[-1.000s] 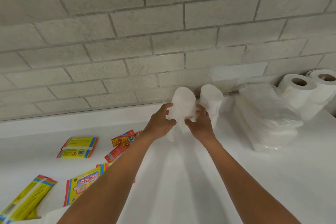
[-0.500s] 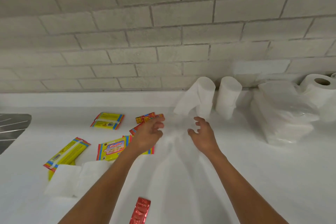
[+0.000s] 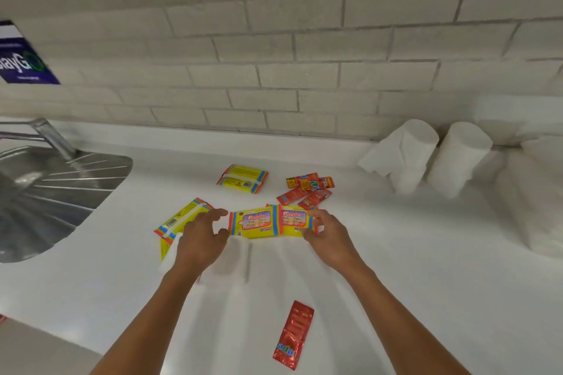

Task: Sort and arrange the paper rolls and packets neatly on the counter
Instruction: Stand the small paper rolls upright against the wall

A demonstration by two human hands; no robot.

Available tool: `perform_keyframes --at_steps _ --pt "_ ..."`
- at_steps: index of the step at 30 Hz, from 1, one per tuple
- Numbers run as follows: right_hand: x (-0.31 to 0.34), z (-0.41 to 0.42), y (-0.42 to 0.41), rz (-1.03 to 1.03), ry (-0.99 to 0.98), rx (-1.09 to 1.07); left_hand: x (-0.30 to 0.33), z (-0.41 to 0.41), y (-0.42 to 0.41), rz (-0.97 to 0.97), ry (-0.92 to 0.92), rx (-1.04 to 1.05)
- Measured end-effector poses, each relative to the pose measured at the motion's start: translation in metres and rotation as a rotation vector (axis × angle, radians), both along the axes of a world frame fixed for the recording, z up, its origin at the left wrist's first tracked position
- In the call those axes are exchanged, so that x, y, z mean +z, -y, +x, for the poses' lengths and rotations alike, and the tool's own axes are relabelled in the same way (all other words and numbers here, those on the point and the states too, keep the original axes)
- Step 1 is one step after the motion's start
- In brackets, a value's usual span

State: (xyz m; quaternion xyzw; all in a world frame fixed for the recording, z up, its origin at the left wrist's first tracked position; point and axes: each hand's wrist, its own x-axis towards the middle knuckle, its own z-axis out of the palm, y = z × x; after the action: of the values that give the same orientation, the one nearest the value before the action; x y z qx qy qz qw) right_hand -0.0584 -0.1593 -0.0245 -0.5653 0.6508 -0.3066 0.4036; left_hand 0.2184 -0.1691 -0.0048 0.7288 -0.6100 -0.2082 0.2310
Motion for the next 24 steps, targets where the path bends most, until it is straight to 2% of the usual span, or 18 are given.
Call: perform_keyframes --at_steps 5,11,15,18,24 --pt "-0.003 0.055 0.001 0.093 0.01 0.109 -0.007 0.054 -0.002 0.128 0.097 0.074" --pt "-0.015 0.116 0.004 0.349 0.023 0.185 -0.016 0.088 -0.008 0.166 0.105 0.075" --pt "-0.019 0.14 0.002 0.462 0.112 0.154 -0.024 0.101 -0.009 0.171 0.046 0.057" --pt "-0.021 0.155 0.002 0.473 0.187 0.096 -0.03 0.108 -0.008 0.172 0.0 0.041" --pt "-0.028 0.172 0.004 0.485 0.208 -0.018 -0.038 0.115 -0.004 0.194 -0.036 0.034"
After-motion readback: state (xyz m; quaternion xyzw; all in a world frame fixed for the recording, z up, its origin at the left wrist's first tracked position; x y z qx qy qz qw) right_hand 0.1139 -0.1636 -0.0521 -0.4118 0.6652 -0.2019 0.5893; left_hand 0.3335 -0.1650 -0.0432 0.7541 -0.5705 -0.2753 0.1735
